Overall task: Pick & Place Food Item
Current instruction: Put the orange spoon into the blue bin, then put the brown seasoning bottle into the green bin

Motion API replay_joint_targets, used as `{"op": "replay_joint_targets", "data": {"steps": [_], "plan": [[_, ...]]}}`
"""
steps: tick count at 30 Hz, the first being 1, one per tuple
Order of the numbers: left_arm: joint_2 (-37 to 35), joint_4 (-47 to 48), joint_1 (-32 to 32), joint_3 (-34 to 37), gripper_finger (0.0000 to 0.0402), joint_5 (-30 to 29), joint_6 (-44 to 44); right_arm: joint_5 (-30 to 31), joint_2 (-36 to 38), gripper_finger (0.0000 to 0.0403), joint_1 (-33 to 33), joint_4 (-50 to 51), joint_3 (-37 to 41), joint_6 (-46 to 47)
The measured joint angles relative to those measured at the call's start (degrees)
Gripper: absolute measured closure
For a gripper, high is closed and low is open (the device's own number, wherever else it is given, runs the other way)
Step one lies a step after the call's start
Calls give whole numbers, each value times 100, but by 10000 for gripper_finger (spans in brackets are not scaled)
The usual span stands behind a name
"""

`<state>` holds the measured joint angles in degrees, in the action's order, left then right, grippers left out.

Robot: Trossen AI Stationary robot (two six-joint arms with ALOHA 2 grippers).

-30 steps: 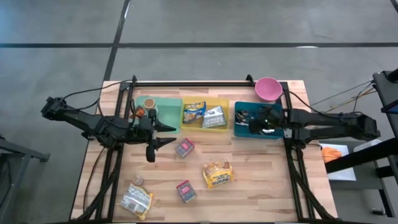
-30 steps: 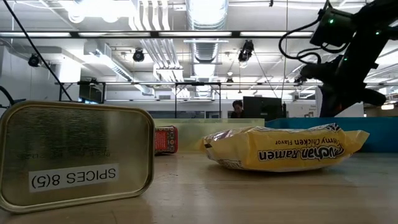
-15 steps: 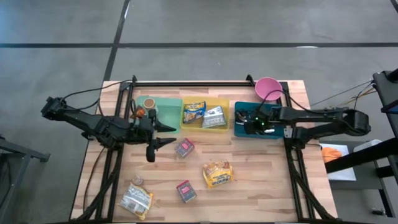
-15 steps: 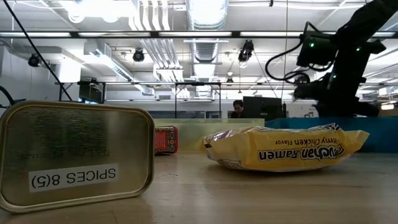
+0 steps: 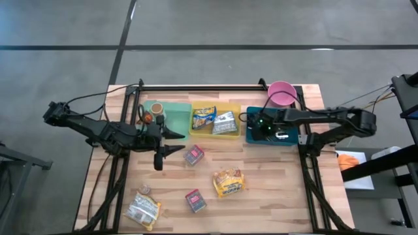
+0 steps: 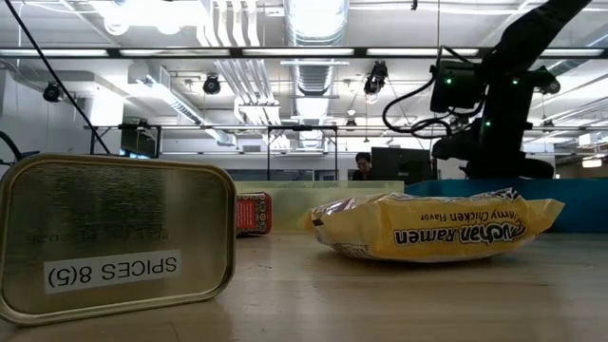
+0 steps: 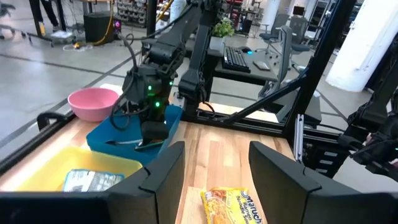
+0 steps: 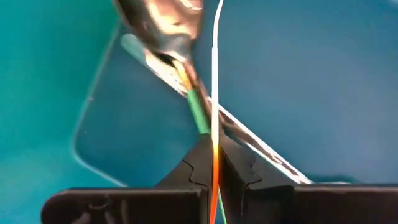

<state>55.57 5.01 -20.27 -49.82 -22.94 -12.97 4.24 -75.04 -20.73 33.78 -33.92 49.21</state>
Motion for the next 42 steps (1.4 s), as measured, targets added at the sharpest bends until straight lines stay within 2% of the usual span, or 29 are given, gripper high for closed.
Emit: {"op": "replay_joint_targets", "data": {"steps": [19,23,33,38,42], "plan": [[2,178,0,1,216,4,-208,39,-316,389,-44,7,-51,-39],[2,188,0,1,216,4,-208,6,-312,347,-44,6,-47,-39],[2,498,-1,2,216,5,-224,-68,-318,193,-42,36,-25,6],[2,744,-2,2,216,6,-354,-239,-214,151,-42,66,-25,-10],[2,1053,0,2,216,6,-395,-387,82,139,-42,85,-23,-10]]}}
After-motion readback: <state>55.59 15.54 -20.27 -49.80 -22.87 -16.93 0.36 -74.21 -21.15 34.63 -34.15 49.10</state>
